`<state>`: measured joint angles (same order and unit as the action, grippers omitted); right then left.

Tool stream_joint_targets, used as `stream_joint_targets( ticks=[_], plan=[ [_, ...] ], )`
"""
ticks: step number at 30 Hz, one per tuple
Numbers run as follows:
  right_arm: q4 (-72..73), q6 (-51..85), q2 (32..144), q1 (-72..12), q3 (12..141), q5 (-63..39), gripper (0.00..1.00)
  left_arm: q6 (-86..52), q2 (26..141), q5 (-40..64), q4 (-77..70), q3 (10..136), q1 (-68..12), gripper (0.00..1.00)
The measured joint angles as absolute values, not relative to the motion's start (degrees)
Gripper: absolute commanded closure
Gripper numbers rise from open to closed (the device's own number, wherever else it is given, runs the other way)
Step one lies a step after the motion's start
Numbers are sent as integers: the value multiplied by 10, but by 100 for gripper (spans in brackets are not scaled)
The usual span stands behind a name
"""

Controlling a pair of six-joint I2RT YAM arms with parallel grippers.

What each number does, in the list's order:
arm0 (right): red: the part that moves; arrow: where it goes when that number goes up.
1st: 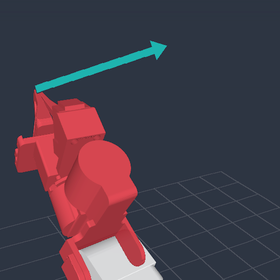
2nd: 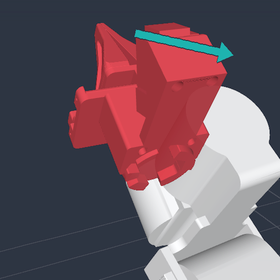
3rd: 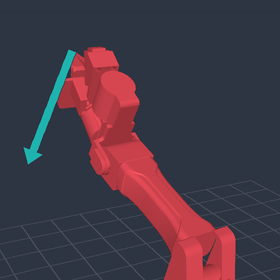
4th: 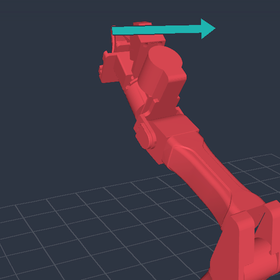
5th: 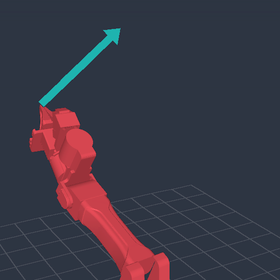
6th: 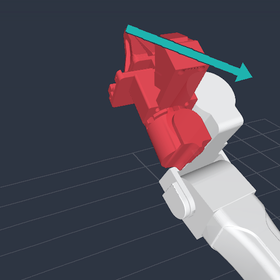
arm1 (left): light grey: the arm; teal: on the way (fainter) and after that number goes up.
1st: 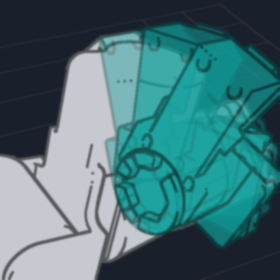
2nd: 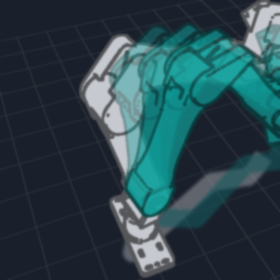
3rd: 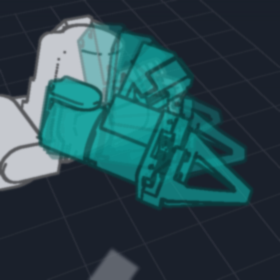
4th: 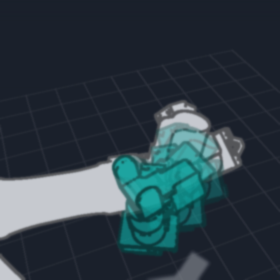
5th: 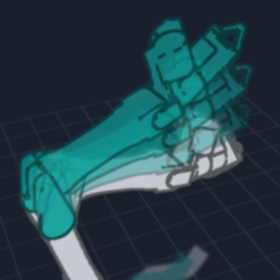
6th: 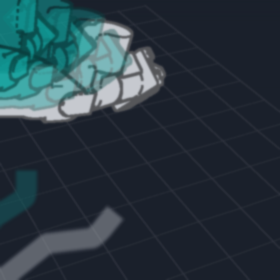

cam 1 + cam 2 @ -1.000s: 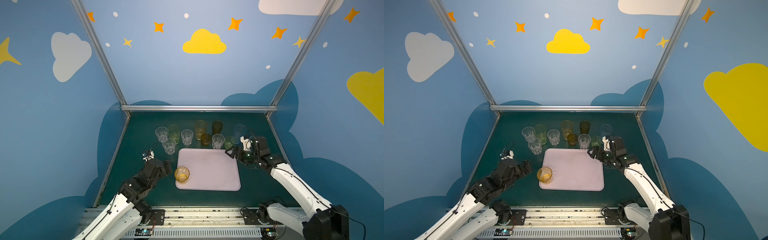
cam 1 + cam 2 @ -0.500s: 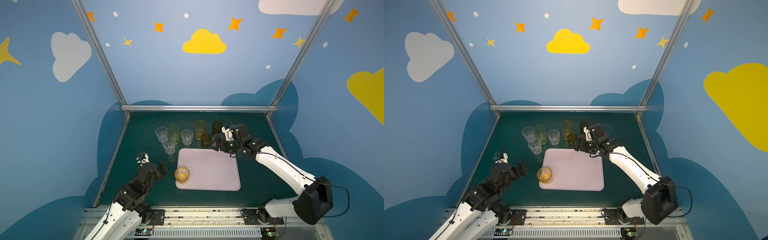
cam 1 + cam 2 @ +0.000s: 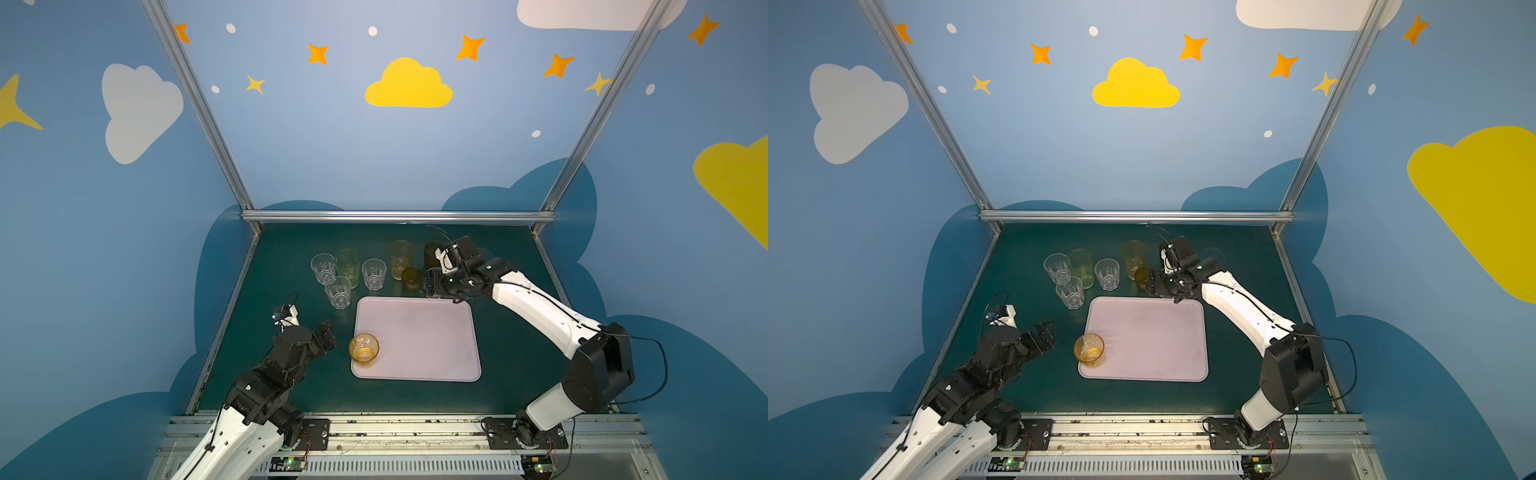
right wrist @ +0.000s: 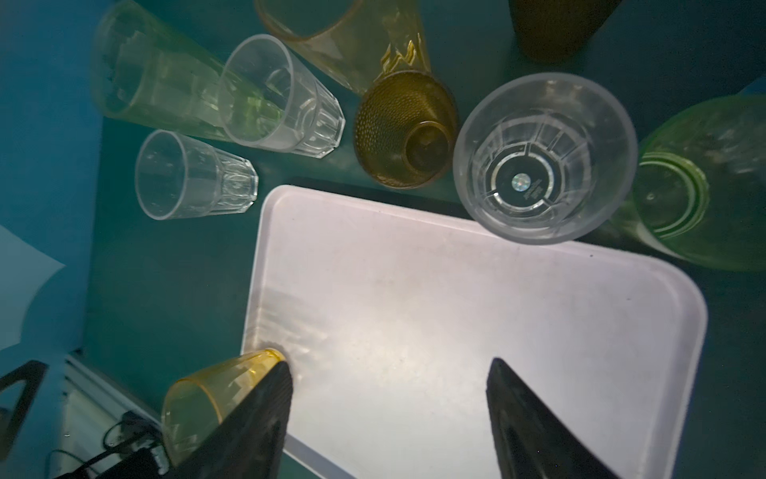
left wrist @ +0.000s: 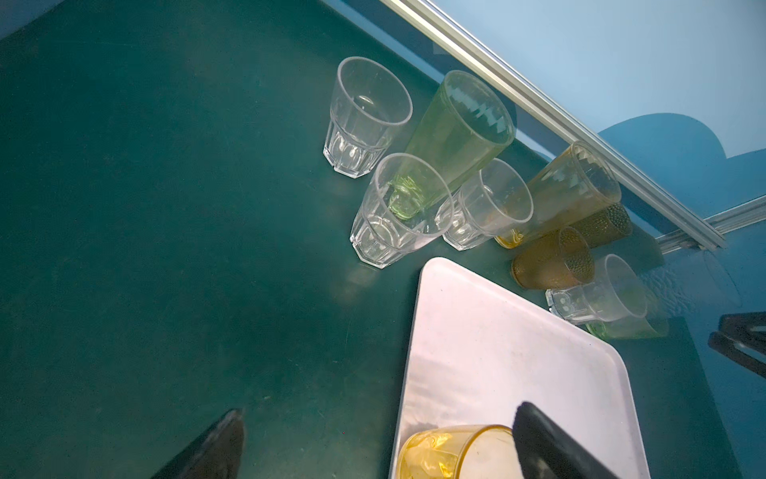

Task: Place the glasses into the tray
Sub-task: Pick up the glass from the center of the table.

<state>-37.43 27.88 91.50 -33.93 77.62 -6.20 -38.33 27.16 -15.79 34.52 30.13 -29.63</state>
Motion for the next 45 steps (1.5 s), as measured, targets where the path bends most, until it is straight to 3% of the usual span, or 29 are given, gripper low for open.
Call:
stream_joint_targets(
  ticks=[3, 12, 45],
  plan=[
    [-384, 260, 940, -336, 794, -50, 55, -382, 278, -155, 342, 301, -296, 0],
    [-400, 222, 1016, -324, 858, -28, 68, -381, 289, -139, 323, 301, -296, 0],
    [-457, 166, 1136, -320, 956, 9, 74, -352, 298, -148, 298, 301, -289, 0]
  ],
)
